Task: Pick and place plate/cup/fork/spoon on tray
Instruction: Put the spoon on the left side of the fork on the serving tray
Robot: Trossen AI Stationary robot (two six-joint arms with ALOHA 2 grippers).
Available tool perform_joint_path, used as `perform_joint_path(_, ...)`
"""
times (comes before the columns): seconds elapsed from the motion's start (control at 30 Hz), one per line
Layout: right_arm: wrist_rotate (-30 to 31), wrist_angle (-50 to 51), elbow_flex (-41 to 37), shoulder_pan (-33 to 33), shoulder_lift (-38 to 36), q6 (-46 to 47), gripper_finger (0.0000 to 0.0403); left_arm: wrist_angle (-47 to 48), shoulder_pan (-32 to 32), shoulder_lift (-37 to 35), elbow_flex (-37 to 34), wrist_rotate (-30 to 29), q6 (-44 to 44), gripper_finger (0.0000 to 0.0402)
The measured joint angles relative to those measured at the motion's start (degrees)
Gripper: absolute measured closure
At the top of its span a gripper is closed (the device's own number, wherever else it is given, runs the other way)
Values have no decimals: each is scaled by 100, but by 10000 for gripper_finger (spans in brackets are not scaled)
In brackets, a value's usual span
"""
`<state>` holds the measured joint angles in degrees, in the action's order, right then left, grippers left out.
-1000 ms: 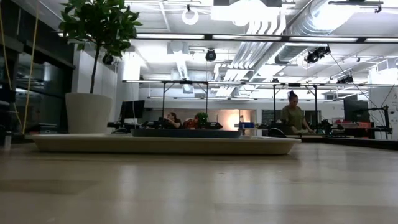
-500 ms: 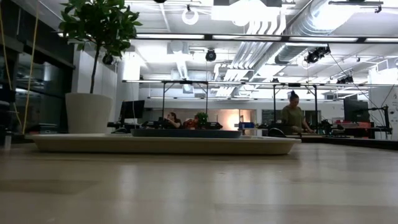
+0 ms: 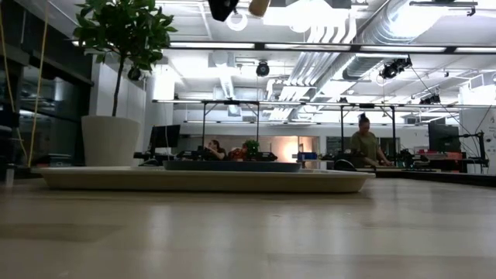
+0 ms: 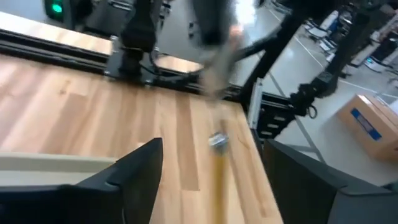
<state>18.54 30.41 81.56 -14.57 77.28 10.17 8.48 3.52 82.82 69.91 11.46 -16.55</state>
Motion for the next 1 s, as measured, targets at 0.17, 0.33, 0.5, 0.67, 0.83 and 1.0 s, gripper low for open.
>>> perform_joint_path(0.17, 49, -283, 0, 146, 17, -15, 402, -62, -178, 171, 2, 2, -124, 143)
perform_joint_path(0.33, 3, -557, 7, 232, -16, -122, 403, -60, -211, 186, 2, -151, -180, 160)
perform_joint_path(0.5, -7, -483, 7, 232, -40, -122, 403, 58, -211, 126, 3, -166, -220, 224)
perform_joint_path(0.67, 31, -533, 7, 232, -212, -119, 403, 506, -204, 53, 4, -166, -101, 356)
perform_joint_path(0.83, 53, -520, 9, 234, -252, -100, 403, 480, -127, 53, 4, -185, -227, 380)
perform_joint_path(1.0, 56, -455, 9, 232, -259, -10, 401, 625, -84, 35, 7, -204, -231, 396)
